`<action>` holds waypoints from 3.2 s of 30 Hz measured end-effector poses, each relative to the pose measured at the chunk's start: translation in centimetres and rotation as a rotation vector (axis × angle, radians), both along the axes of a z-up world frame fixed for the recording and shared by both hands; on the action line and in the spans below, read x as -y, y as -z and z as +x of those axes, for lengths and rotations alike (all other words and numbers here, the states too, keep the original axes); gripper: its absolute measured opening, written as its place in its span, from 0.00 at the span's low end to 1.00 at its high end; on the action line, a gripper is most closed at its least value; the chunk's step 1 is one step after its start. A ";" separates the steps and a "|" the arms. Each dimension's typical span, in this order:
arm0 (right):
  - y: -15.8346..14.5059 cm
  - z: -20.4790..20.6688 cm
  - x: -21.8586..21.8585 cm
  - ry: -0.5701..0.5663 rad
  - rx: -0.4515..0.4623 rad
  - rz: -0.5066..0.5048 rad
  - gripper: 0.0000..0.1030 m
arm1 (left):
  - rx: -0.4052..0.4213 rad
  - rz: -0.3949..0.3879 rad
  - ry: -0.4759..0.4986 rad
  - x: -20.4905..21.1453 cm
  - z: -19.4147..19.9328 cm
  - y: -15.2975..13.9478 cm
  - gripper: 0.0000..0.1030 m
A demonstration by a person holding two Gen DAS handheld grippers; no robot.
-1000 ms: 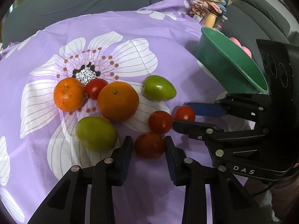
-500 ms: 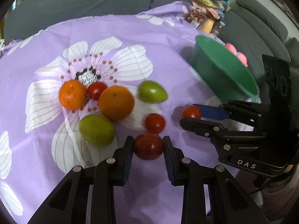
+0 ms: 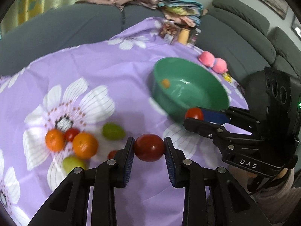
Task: Organize fruits
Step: 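Carry both tomatoes over the green bowl and open both tools to drop them, then move both open tools back over the remaining fruit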
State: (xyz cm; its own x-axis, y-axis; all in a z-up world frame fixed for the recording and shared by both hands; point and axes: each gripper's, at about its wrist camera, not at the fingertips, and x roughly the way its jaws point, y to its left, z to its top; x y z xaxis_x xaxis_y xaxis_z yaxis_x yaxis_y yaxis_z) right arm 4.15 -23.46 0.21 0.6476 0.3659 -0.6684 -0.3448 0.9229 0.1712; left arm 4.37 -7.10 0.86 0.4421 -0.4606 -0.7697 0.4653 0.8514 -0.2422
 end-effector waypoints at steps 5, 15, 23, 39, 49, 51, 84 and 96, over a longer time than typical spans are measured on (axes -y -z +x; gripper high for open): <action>-0.4 -0.4 3.1 0.084 0.022 0.010 0.29 | 0.023 -0.010 0.056 3.1 1.4 -1.0 0.31; 0.0 -0.4 7.4 0.201 0.019 0.027 0.29 | 0.017 0.016 0.151 8.6 3.8 -0.7 0.31; 0.9 -0.3 8.3 0.223 -0.007 0.037 0.31 | -0.010 0.062 0.168 10.2 4.4 0.6 0.31; -0.2 -1.9 9.2 0.266 0.006 0.050 0.31 | 0.037 0.045 0.011 3.8 2.2 -1.6 0.59; -1.1 -2.7 6.7 0.209 0.015 0.037 0.36 | -0.002 0.045 -0.124 -2.0 -0.6 -0.5 0.61; -1.3 -3.0 5.8 0.187 0.019 0.031 0.36 | -0.009 0.041 -0.142 -2.9 -1.1 -0.3 0.61; -1.1 -4.3 -3.0 0.002 -0.029 -0.034 0.73 | -0.036 0.003 -0.232 -8.4 -4.6 0.9 0.84; -0.5 -4.0 -4.9 -0.028 -0.057 -0.059 0.73 | -0.062 -0.001 -0.230 -9.1 -4.8 2.0 0.85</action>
State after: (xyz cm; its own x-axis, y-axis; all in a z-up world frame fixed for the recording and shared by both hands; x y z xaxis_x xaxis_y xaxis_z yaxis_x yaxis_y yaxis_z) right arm 0.20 -18.59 0.66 0.5976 0.3424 -0.7250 -0.3623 0.9220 0.1367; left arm -0.43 2.04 -1.18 0.4872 -0.3540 -0.7983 0.2435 0.9330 -0.2651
